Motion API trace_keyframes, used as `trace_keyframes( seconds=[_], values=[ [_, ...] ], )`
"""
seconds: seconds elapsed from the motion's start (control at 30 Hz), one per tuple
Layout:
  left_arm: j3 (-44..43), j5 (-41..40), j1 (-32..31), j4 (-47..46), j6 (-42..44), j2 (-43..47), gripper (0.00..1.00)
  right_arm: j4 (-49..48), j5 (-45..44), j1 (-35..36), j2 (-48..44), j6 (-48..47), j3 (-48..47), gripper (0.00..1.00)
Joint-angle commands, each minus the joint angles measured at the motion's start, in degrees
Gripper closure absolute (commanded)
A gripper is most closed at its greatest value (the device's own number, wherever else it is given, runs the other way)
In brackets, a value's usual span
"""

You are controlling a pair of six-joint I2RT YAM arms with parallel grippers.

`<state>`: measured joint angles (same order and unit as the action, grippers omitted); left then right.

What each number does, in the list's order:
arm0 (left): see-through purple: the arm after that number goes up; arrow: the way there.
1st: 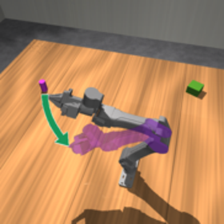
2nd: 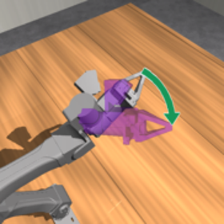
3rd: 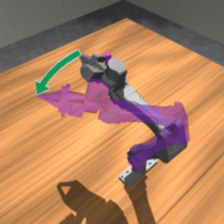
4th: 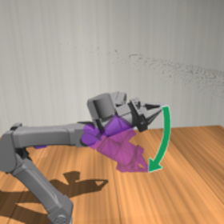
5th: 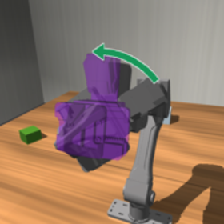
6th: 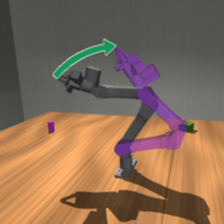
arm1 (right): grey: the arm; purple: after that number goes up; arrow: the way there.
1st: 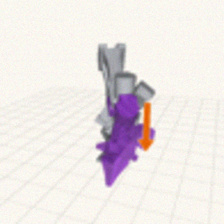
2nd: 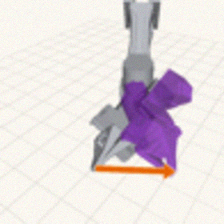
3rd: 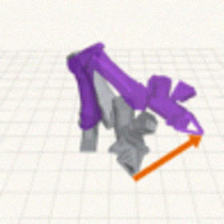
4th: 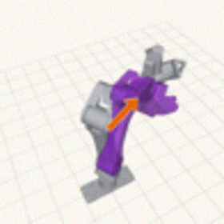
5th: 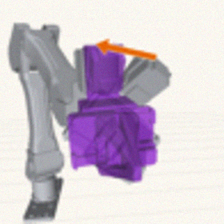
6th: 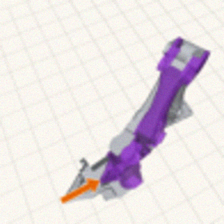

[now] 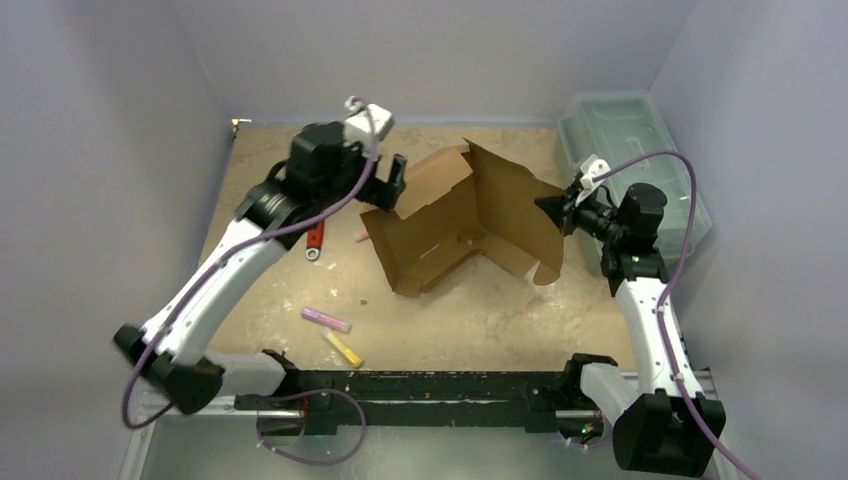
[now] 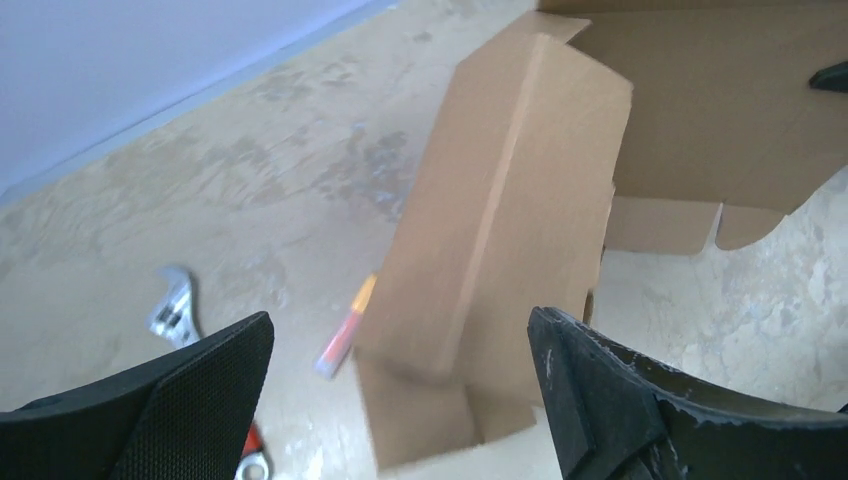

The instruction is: Fold the paper box

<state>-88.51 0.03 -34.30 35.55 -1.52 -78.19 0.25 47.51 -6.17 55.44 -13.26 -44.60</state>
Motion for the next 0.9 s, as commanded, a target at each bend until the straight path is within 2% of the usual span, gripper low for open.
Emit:
trace_keyframes(
  seconds=[0.0, 0.17, 0.33, 0.5, 0.67, 0.77, 0.87],
  values=[
    [12.21, -8.87, 1.17, -8.6, -10.82, 19.75, 0.01, 1.72, -1.32, -0.28, -0.31, -2.34, -4.6, 1.0],
    [36.37, -8.1, 1.18, -14.45, -26.15, 40.64, 0.07, 1.59, -1.75, -0.25, 0.9, -1.96, -5.7, 1.0],
    [54.08, -3.46, 1.18, -20.74, -36.56, 49.76, 0.22, 0.96, -1.78, -0.24, 1.51, -0.97, -5.36, 1.0],
    [59.51, -1.31, 1.22, -26.23, -38.61, 46.48, 0.23, 0.64, -2.35, -0.24, 1.32, -0.76, -4.42, 1.0],
    [61.33, -2.51, 1.17, -34.43, -38.05, 37.13, 0.27, 0.97, -2.12, -0.24, 1.27, -0.63, -4.05, 1.0],
    [60.41, -2.23, 1.17, -40.1, -38.03, 31.09, 0.32, 1.07, -1.83, -0.24, 1.08, -0.54, -3.68, 1.0],
    [58.63, -3.02, 1.11, -41.6, -37.84, 26.39, 0.42, 1.27, -1.64, -0.27, 1.07, -0.54, -3.6, 1.0]
  ],
)
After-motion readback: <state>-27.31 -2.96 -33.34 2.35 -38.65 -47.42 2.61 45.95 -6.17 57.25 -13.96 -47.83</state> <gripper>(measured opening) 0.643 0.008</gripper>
